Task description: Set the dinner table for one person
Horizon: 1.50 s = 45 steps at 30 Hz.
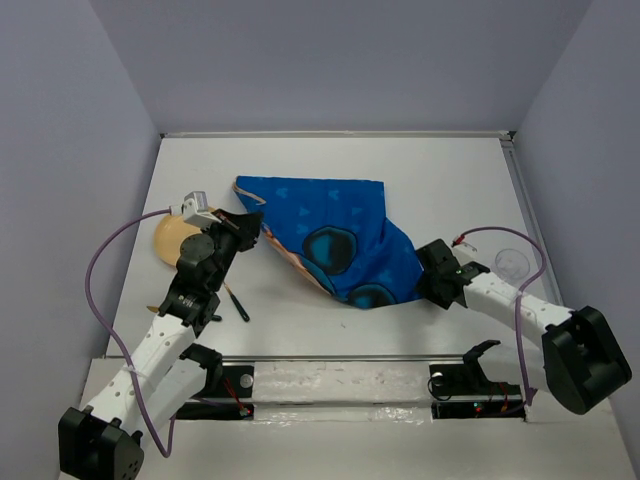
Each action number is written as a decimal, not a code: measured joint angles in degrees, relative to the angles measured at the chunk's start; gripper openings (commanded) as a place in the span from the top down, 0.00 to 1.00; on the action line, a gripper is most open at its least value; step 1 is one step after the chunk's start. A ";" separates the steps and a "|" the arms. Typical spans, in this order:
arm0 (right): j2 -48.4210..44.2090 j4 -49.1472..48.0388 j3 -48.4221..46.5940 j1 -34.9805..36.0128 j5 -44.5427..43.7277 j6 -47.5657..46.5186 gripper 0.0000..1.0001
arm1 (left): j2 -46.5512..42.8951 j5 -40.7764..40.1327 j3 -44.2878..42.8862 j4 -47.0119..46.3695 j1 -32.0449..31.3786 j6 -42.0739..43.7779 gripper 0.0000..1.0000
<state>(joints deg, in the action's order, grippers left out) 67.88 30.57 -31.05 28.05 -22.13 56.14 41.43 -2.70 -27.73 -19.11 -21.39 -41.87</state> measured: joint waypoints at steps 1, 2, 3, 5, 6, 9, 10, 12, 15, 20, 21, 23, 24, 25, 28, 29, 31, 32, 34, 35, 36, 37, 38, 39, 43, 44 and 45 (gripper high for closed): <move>0.07 -0.24 0.00 -0.17 0.02 -0.04 0.48 | 0.00 0.04 0.02 -0.02 -0.02 -0.04 1.00; 0.11 -0.59 0.00 -0.31 0.02 -0.02 0.48 | 0.00 0.09 0.02 -0.04 -0.02 -0.09 1.00; 0.20 -0.94 0.00 -0.37 0.02 -0.02 0.49 | 0.00 0.09 0.13 -0.22 -0.02 -0.22 1.00; 0.50 -1.60 0.00 -0.48 0.09 -0.04 0.53 | 0.00 0.09 0.44 -0.44 -0.02 -0.37 1.00; 0.59 -1.84 0.00 -0.55 0.09 -0.02 0.57 | 0.00 0.09 0.61 -0.55 -0.04 -0.37 1.00; 1.14 -3.30 0.09 -0.63 0.24 0.00 0.67 | 0.00 0.07 0.76 -0.52 -0.04 -0.37 1.00; 1.16 -3.61 0.13 -0.68 0.33 0.04 0.69 | -0.02 0.07 0.76 -0.61 -0.04 -0.37 1.00; 1.09 -4.48 0.48 -0.70 0.46 0.20 0.76 | -0.02 0.07 0.76 -0.76 -0.04 -0.37 1.00; 0.63 -5.25 1.01 -0.72 0.66 0.22 0.85 | 0.00 0.07 0.76 -0.81 -0.04 -0.39 1.00; -0.07 -6.10 1.84 -0.72 0.92 0.24 1.00 | 0.04 0.04 0.76 -0.81 -0.04 -0.37 1.00; -0.35 -6.14 1.92 -0.72 0.96 0.22 1.00 | 0.04 0.04 0.76 -0.79 -0.04 -0.37 1.00; -1.88 -6.19 2.34 -0.72 1.14 0.20 1.00 | 0.09 0.02 0.76 -0.76 -0.04 -0.37 1.00; -3.41 -6.14 2.54 -0.72 1.14 0.13 1.00 | 0.09 -0.07 0.76 -0.68 -0.04 -0.35 1.00; -5.92 -6.10 2.75 -0.72 1.18 -0.48 1.00 | 0.09 -0.17 0.70 -0.44 -0.04 -0.31 1.00; -16.44 -5.51 2.23 -0.72 1.07 -3.34 1.00 | -0.09 -0.46 -1.07 2.69 -0.04 0.17 1.00; -19.80 -5.03 1.57 -0.72 1.07 -4.22 1.00 | -0.35 -0.46 -1.99 3.61 -0.04 0.42 1.00; -25.75 -3.39 -1.70 -0.72 0.63 -6.75 1.00 | -1.68 -1.22 -5.49 6.03 -0.07 1.20 1.00; -28.20 -2.69 -4.74 -0.72 0.31 -8.15 1.00 | -2.47 -1.77 -7.39 6.69 -0.13 1.62 1.00; -30.71 -1.01 -12.57 -0.70 -0.66 -11.52 1.00 | -4.09 -2.84 -11.89 7.48 -0.26 2.54 1.00; -31.52 -0.96 -16.02 -0.70 -1.16 -13.00 1.00 | -4.70 -3.26 -13.79 7.50 -0.28 2.82 1.00; -31.89 -0.90 -19.34 -0.70 -1.79 -14.75 1.00 | -5.22 -3.61 -15.80 7.52 -0.28 3.13 1.00; -31.95 -0.79 -22.08 -0.70 -2.36 -16.06 1.00 | -5.64 -3.89 -17.57 7.56 -0.28 3.34 1.00; -32.28 -0.48 -25.81 -0.70 -3.04 -17.66 1.00 | -5.88 -4.11 -19.65 7.45 -0.28 3.48 1.00; -32.28 0.13 -28.85 -0.70 -3.67 -19.34 1.00 | -6.08 -4.35 -21.70 7.32 -0.31 3.58 1.00; -31.06 0.87 -39.34 -0.70 -5.86 -24.57 1.00 | -6.99 -5.31 -25.16 6.88 -0.31 3.78 1.00; -30.21 1.05 -41.77 -0.70 -6.62 -26.01 1.00 | -6.95 -5.44 -25.64 6.80 -0.31 3.80 1.00; -29.29 1.01 -43.80 -0.70 -7.43 -27.10 1.00 | -6.84 -5.57 -25.83 6.56 -0.31 3.82 1.00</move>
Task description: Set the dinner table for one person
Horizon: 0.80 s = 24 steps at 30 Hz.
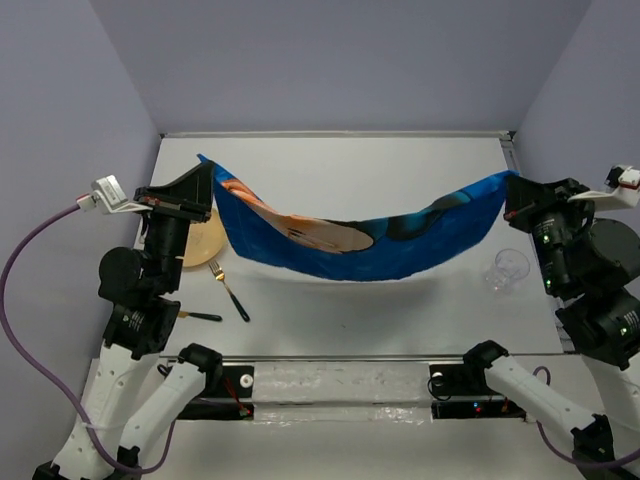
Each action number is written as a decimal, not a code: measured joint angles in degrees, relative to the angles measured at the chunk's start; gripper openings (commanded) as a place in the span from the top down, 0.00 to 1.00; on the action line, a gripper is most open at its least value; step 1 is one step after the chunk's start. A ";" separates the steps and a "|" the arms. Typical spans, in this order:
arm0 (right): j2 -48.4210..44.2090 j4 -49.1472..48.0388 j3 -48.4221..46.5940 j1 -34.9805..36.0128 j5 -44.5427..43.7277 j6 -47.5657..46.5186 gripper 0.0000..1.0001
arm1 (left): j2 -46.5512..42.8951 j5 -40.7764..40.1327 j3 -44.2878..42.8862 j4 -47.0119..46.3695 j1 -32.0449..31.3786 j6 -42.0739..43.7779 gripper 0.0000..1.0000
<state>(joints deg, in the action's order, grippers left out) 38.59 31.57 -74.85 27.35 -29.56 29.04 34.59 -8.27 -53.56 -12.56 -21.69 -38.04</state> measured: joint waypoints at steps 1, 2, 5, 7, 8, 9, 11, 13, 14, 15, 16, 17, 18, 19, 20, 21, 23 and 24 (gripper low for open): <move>1.11 -0.26 -1.57 0.00 -0.96 -1.18 1.00 | 0.17 -0.17 -0.07 -0.11 0.00 -0.02 1.00; 2.05 -0.59 -2.43 0.00 -2.05 -2.27 1.00 | 0.48 -0.28 -0.07 -0.11 0.00 -0.07 1.00; 5.25 -0.98 -2.38 -0.02 -5.01 -4.66 1.00 | 2.51 -0.33 0.66 -1.64 0.00 -0.50 1.00; 8.09 -2.19 -0.83 -0.02 -6.95 -6.25 1.00 | 4.15 -0.42 2.03 -2.93 0.00 -1.14 1.00; 9.64 -2.75 0.07 -0.09 -7.82 -6.93 1.00 | 5.27 -0.55 2.84 -3.39 0.00 -1.46 1.00; 10.97 -3.23 0.66 -0.24 -8.13 -7.30 1.00 | 6.93 -0.72 3.76 -3.93 0.00 -1.75 1.00; 14.16 -4.52 1.55 -1.68 -8.09 -8.28 1.00 | 10.84 -1.09 4.57 -4.61 0.20 -2.16 1.00; 18.18 -6.10 1.73 -4.20 -7.28 -8.83 1.00 | 14.97 -0.94 4.50 -5.66 1.14 -2.60 1.00; 20.22 -7.08 1.73 -6.14 -5.70 -9.03 1.00 | 17.59 -0.70 4.31 -5.75 1.92 -2.84 1.00; 22.58 -8.20 1.73 -9.40 -3.52 -9.07 1.00 | 20.39 -0.22 3.91 -5.70 3.04 -3.06 1.00; 24.55 -8.98 1.33 -12.68 -0.22 -8.66 1.00 | 23.02 0.20 3.13 -5.42 4.09 -3.39 1.00; 27.17 -9.57 0.35 -16.70 3.67 -8.22 1.00 | 25.79 1.01 1.77 -5.25 5.40 -3.67 1.00; 29.35 -9.75 -0.81 -19.98 6.16 -7.80 1.00 | 28.61 1.73 -0.20 -4.85 6.67 -4.00 1.00; 32.06 -9.62 -2.67 -22.91 8.41 -7.28 1.00 | 31.30 2.56 -2.54 -4.20 7.85 -4.42 1.00; 34.27 -9.33 -4.87 -24.76 10.54 -6.78 1.00 | 33.66 3.85 -5.05 -3.65 8.87 -4.70 1.00; 36.98 -9.29 -8.11 -26.14 12.48 -6.51 1.00 | 36.33 5.62 -8.59 -2.89 9.86 -5.01 1.00; 40.65 -9.25 -13.29 -26.97 14.51 -6.45 1.00 | 40.54 8.13 -15.89 -2.49 11.06 -5.07 1.00; 41.94 -9.22 -15.63 -27.26 15.32 -6.43 1.00 | 41.35 8.79 -18.12 -2.32 11.47 -4.90 1.00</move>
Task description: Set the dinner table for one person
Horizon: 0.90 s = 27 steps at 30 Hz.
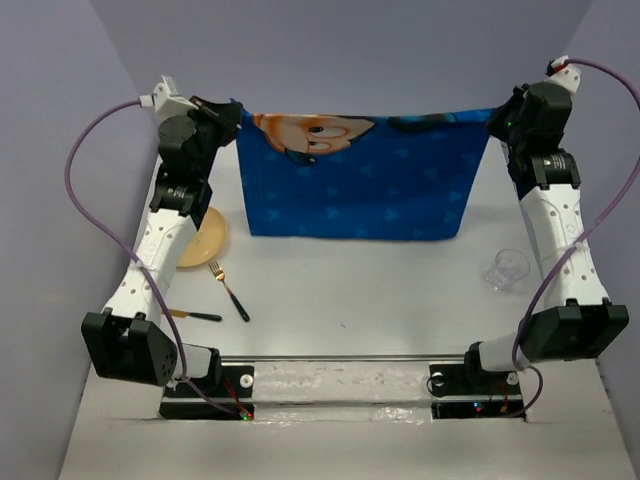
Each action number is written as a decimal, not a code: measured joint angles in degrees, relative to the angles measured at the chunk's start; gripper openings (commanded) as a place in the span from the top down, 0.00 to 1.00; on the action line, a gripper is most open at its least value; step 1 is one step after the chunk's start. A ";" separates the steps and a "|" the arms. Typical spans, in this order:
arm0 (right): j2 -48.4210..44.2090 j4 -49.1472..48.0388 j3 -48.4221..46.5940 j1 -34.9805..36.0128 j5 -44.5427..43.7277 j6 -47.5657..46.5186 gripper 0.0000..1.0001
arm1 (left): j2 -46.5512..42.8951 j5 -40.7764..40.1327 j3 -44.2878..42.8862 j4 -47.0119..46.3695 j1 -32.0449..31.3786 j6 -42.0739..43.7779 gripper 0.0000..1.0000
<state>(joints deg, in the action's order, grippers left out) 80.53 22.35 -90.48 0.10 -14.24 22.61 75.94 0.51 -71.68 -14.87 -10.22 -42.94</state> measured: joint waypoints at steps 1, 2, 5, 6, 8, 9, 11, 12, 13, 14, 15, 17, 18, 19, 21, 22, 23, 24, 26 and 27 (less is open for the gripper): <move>1.09 -0.07 -2.97 -0.15 1.03 -0.17 1.00 | 0.20 0.83 -2.45 0.28 0.52 0.46 1.00; 1.33 -0.11 -4.24 -0.22 1.46 -0.22 1.00 | 0.00 1.29 -4.04 0.42 0.76 0.85 1.00; -0.09 -0.74 -6.29 -0.50 2.73 -0.35 1.00 | -2.34 2.12 -4.94 -0.61 1.20 1.77 1.00; -1.29 -0.92 -6.03 -0.52 3.13 -0.33 1.00 | -3.10 2.27 -4.33 -1.09 1.20 1.81 1.00; -4.07 -3.32 -2.69 -0.66 4.28 0.09 1.00 | -6.38 2.51 0.39 -3.61 1.36 1.73 1.00; -5.77 -3.65 -0.42 -0.70 4.85 0.17 1.00 | -7.74 2.64 2.80 -4.22 1.38 1.55 1.00; -10.82 -7.48 10.19 -0.90 7.28 1.03 1.00 | -10.27 2.84 10.16 -5.86 1.70 0.98 1.00; -12.11 -7.45 13.27 -0.94 8.04 1.36 1.00 | -10.69 2.89 12.44 -5.64 1.73 0.63 1.00; -13.70 -9.16 19.17 -0.94 9.11 1.92 1.00 | -10.95 2.91 16.17 -6.34 1.73 0.17 1.00; -14.47 -10.47 23.98 -0.94 10.19 2.64 1.00 | -10.99 2.89 19.28 -6.69 1.79 -0.17 1.00; -14.82 -11.10 29.70 -0.94 11.41 3.34 1.00 | -11.10 2.75 23.37 -6.51 1.99 -0.79 1.00; -13.70 -11.65 37.81 -0.94 12.92 4.50 1.00 | -11.10 2.58 30.71 -5.88 2.08 -1.49 1.00; -13.07 -12.15 41.94 -0.94 13.40 5.18 1.00 | -11.08 2.51 33.16 -5.40 2.08 -1.73 1.00; -12.17 -11.93 46.47 -0.94 14.08 5.84 1.00 | -11.02 2.47 36.35 -5.42 2.08 -2.10 1.00; -11.13 -11.28 51.67 -0.92 14.75 6.51 1.00 | -10.95 2.51 40.70 -5.75 2.10 -2.62 1.00; -11.06 -11.23 54.23 -0.94 14.99 7.04 1.00 | -10.95 2.58 42.88 -6.60 2.10 -2.99 1.00; -11.17 -11.21 56.22 -0.94 15.52 7.41 1.00 | -10.97 2.73 44.78 -7.37 2.10 -3.30 1.00; -11.37 -11.26 57.66 -0.94 16.11 7.78 1.00 | -10.97 2.78 46.34 -8.04 2.10 -3.54 1.00; -11.91 -11.98 59.91 -0.94 17.66 8.44 1.00 | -11.26 3.17 50.21 -9.25 2.10 -3.82 1.00; -12.26 -12.39 60.67 -0.94 18.40 8.74 1.00 | -11.65 3.30 51.34 -9.40 2.10 -3.87 1.00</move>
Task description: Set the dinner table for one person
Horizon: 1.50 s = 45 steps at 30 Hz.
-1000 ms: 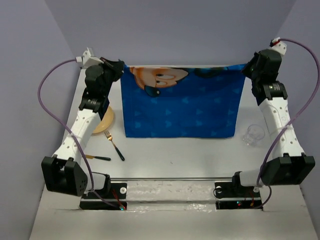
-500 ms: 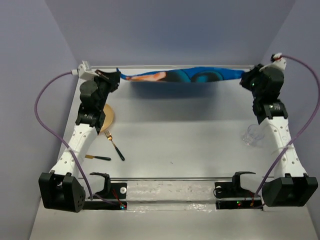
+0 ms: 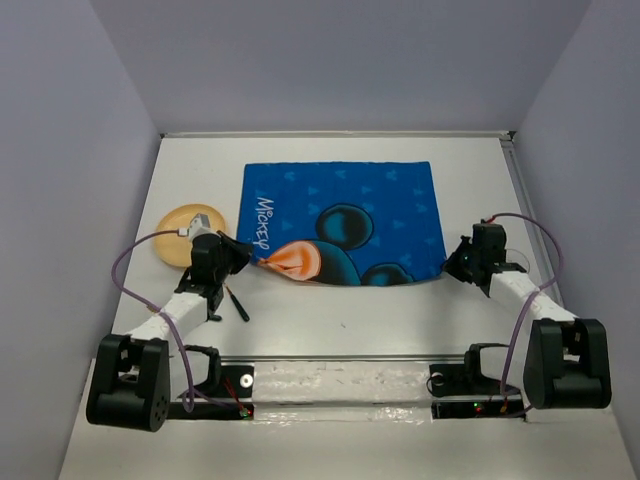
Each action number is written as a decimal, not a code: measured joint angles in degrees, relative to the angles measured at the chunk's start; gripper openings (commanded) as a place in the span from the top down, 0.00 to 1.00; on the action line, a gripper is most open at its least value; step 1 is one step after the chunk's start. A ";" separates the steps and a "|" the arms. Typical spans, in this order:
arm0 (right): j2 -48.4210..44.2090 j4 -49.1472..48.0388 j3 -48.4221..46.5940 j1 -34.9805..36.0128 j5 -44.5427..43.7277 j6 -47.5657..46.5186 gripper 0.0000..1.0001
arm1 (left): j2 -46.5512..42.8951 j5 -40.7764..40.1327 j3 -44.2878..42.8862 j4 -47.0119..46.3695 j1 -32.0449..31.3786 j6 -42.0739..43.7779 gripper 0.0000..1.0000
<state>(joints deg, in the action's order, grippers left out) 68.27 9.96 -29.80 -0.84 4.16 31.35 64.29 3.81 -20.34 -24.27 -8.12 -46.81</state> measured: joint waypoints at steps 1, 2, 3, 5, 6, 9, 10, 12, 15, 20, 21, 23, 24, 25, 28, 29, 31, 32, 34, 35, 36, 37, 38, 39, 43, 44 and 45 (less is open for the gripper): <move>-0.50 -0.22 1.03 0.00 0.92 0.39 1.00 | -0.85 0.13 1.64 -0.39 0.00 -0.07 1.00; -0.81 -0.26 1.44 0.00 1.42 0.66 1.00 | -1.88 0.28 3.06 -0.68 0.00 -0.11 1.00; -1.27 -0.20 1.92 0.00 1.90 1.03 1.00 | -2.99 0.35 4.15 -0.85 0.00 -0.24 1.00; -2.82 -0.17 2.93 0.00 2.51 1.73 1.00 | -5.38 0.68 6.45 -1.49 0.00 -0.26 1.00; -4.00 -0.17 3.58 0.00 2.56 1.99 1.00 | -6.40 0.70 7.23 -1.51 0.02 -0.28 1.00; -9.62 1.18 5.84 0.00 2.56 3.48 1.00 | -9.77 0.76 9.20 -1.33 0.26 -0.28 1.00; -11.45 1.57 6.34 0.00 2.56 3.89 1.00 | -10.93 0.74 9.66 -1.16 0.37 -0.31 1.00; -14.88 3.10 6.62 0.00 2.43 4.94 1.00 | -12.96 0.74 10.25 -0.57 0.59 -0.35 1.00; -20.00 6.05 6.62 0.00 2.21 6.43 1.00 | -16.11 0.68 10.49 1.31 0.74 -0.39 1.00; -26.84 10.40 6.60 0.00 0.76 8.09 1.00 | -21.16 0.42 10.49 4.61 0.74 -0.57 1.00; -27.43 11.32 6.60 0.00 0.37 8.37 1.00 | -21.49 0.37 10.49 5.07 0.74 -0.68 1.00; -27.65 12.66 6.60 0.00 0.00 8.74 1.00 | -21.84 0.39 10.49 6.03 0.74 -0.94 1.00; -27.63 13.70 6.60 0.00 -0.15 9.07 1.00 | -21.84 0.39 10.49 6.47 0.74 -1.11 1.00; -27.65 14.27 6.60 0.00 -0.31 9.35 1.00 | -21.81 0.44 10.49 7.17 0.74 -1.18 1.00; -27.74 15.50 6.60 0.00 -0.79 9.66 1.00 | -22.69 0.48 10.51 9.33 0.74 -1.57 1.00; -27.80 15.82 6.60 0.00 -0.98 9.75 1.00 | -23.50 0.46 10.51 10.10 0.74 -1.75 0.96; -27.80 16.20 6.60 0.00 -1.42 9.86 1.00 | -25.38 0.28 10.51 11.72 0.74 -1.88 0.90; -27.76 16.65 6.54 0.00 -1.79 9.84 1.00 | -26.95 0.04 10.51 12.72 0.74 -2.03 0.88; -27.56 17.07 6.21 0.00 -2.19 9.81 1.00 | -29.44 -0.46 10.49 14.21 0.74 -2.16 0.84; -27.26 17.27 5.68 0.00 -2.34 9.81 1.00 | -29.90 -0.59 10.49 14.62 0.74 -2.14 0.82; -26.97 17.35 5.20 0.00 -2.60 9.79 1.00 | -30.80 -0.87 10.45 15.34 0.74 -2.16 0.79; -26.71 17.55 4.52 0.00 -2.99 9.77 1.00 | -31.10 -0.94 10.43 15.72 0.74 -2.16 0.79; -26.60 17.59 4.13 0.00 -3.28 9.73 0.99 | -31.39 -1.01 10.38 16.28 0.74 -2.14 0.78; -26.58 17.62 3.78 0.00 -3.54 9.60 0.96 | -31.45 -1.01 10.34 16.63 0.74 -2.21 0.70; -26.69 17.90 3.34 0.00 -4.26 9.42 0.56 | -31.93 -0.92 10.34 18.29 0.74 -1.92 0.33; -26.69 18.03 3.34 0.00 -4.26 9.27 0.44 | -32.28 -0.92 10.32 18.60 0.74 -1.99 0.20; -26.71 18.05 3.34 0.00 -4.35 9.09 0.38 | -32.81 -0.94 10.27 18.95 0.74 -1.64 0.17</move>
<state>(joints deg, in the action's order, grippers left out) 41.56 28.01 -26.46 -0.84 -0.19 40.45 31.48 2.87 -10.07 -5.32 -7.38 -48.45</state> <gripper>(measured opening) 0.373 0.603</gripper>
